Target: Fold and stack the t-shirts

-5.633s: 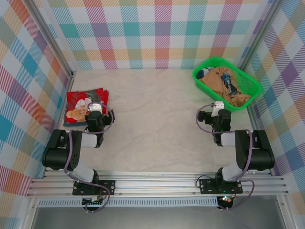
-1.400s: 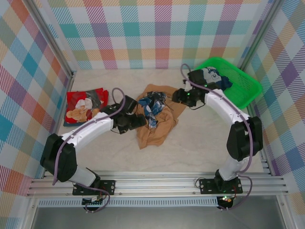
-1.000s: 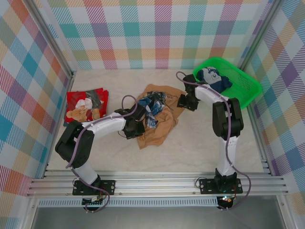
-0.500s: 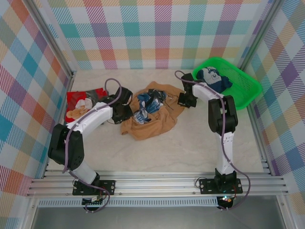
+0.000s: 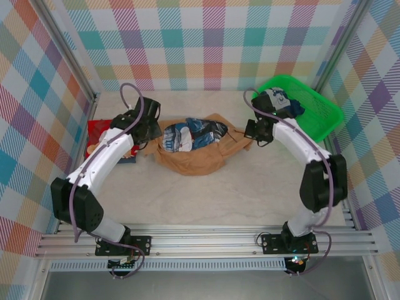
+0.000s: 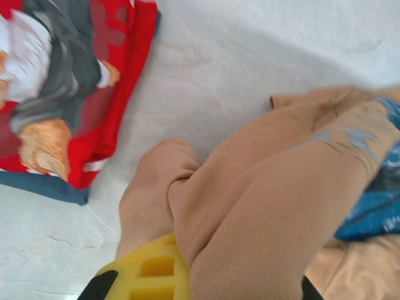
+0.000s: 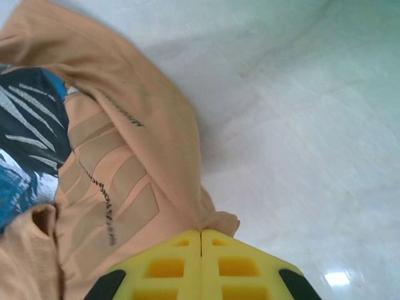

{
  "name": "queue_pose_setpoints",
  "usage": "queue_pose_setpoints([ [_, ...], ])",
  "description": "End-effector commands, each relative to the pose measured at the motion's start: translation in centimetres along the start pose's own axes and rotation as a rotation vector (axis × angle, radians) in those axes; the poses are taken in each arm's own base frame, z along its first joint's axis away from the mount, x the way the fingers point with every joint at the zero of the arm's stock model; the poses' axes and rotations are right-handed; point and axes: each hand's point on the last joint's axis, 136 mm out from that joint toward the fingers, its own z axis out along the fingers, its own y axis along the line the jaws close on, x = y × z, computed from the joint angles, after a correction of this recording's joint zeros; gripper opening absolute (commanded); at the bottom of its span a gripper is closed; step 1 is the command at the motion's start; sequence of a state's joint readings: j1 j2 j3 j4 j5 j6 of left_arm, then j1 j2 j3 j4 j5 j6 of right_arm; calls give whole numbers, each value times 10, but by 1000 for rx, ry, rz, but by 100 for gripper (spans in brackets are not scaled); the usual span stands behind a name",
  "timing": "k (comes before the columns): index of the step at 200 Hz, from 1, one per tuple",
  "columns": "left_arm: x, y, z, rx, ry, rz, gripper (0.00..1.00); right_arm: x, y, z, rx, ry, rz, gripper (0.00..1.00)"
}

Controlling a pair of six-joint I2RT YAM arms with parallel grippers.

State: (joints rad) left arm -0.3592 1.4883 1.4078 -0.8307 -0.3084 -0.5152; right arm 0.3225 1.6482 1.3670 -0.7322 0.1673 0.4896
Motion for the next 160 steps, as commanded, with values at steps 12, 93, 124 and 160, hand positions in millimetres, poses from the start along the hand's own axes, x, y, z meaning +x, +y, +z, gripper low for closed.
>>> queue_pose_setpoints([
  [12,-12,32,-26,-77,-91,25,0,49,-24,-21,55,55,-2,0],
  [93,-16,-10,109,20,232,-57,49,65,-24,46,108,220,-8,0],
  [124,-23,-16,64,3,143,-50,57,85,-19,51,80,311,19,0],
  [160,63,-116,32,307,318,160,62,102,-31,54,106,344,11,0],
])
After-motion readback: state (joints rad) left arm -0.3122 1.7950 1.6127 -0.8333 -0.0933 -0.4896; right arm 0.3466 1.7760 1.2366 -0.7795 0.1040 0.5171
